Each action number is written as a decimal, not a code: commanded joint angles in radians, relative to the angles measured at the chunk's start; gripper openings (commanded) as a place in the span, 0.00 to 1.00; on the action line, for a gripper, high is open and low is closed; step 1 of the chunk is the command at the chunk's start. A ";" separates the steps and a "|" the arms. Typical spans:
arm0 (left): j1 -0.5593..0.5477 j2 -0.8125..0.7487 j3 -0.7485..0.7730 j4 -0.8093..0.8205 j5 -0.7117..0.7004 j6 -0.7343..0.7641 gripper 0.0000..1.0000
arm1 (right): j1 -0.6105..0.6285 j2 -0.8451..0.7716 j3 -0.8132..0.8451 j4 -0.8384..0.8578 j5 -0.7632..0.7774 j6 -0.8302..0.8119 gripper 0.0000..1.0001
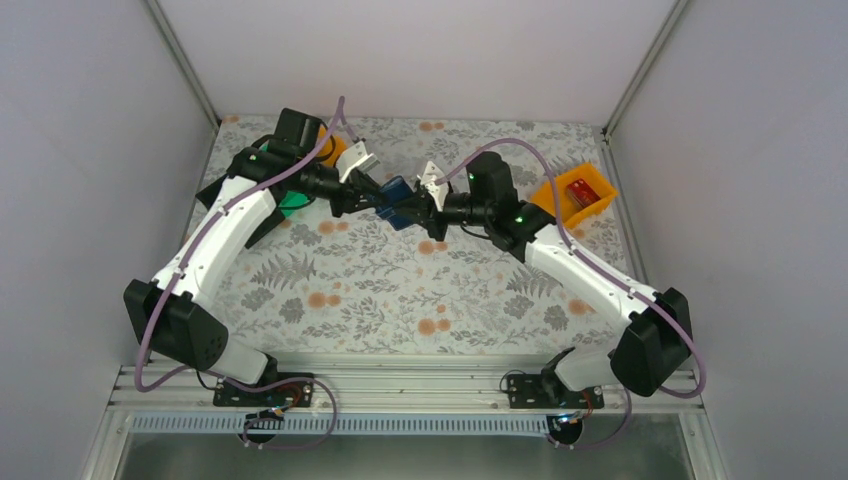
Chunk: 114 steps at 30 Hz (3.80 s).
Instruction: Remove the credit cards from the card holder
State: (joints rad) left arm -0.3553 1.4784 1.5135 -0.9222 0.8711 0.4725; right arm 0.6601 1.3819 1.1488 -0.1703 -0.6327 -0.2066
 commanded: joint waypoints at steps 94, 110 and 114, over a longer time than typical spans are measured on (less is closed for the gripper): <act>0.067 -0.244 0.147 -0.247 -0.200 0.101 0.73 | -0.037 0.015 0.359 -0.122 -0.121 0.123 0.04; 0.099 -0.544 0.011 -0.121 -0.174 -0.017 0.81 | 0.118 0.078 0.426 -0.060 0.028 0.254 0.04; 0.100 -0.671 -0.123 0.094 -0.124 -0.162 0.89 | 0.143 0.069 0.431 -0.096 0.064 0.269 0.04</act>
State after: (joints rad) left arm -0.2592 0.9077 1.4860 -1.0416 0.6685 0.4725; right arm 0.7742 1.4612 1.5391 -0.2691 -0.6331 0.0212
